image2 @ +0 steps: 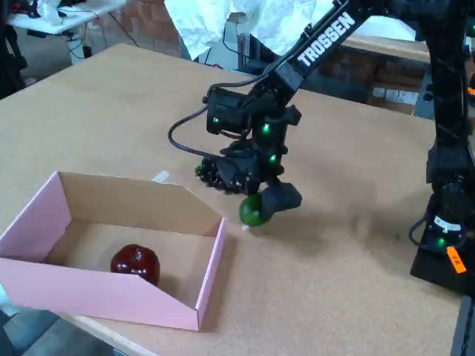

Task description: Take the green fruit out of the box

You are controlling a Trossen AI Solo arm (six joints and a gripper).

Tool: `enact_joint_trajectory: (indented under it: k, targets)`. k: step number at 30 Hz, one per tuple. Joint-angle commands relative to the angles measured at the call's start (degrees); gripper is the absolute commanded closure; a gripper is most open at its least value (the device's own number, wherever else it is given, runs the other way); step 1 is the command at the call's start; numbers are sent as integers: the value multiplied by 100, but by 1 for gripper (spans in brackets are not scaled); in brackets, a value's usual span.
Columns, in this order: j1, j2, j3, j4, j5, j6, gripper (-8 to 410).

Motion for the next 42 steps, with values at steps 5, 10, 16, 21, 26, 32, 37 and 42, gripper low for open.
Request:
enact_joint_trajectory:
  k: [5,10,16,21,26,32,37,42]
  targets:
    - [-2,7,2,0,-42,24,174]
    - [-2,7,2,-63,-83,39,166]
    - [-2,7,11,-122,-79,302,139]
    - [-4,7,31,-170,-76,466,96]
    - [-2,7,31,-208,-76,568,58]
    - [-2,7,31,-262,-76,634,44]
    - [-2,-17,31,-282,-68,743,44]
    - [0,-72,221,-590,33,758,44]
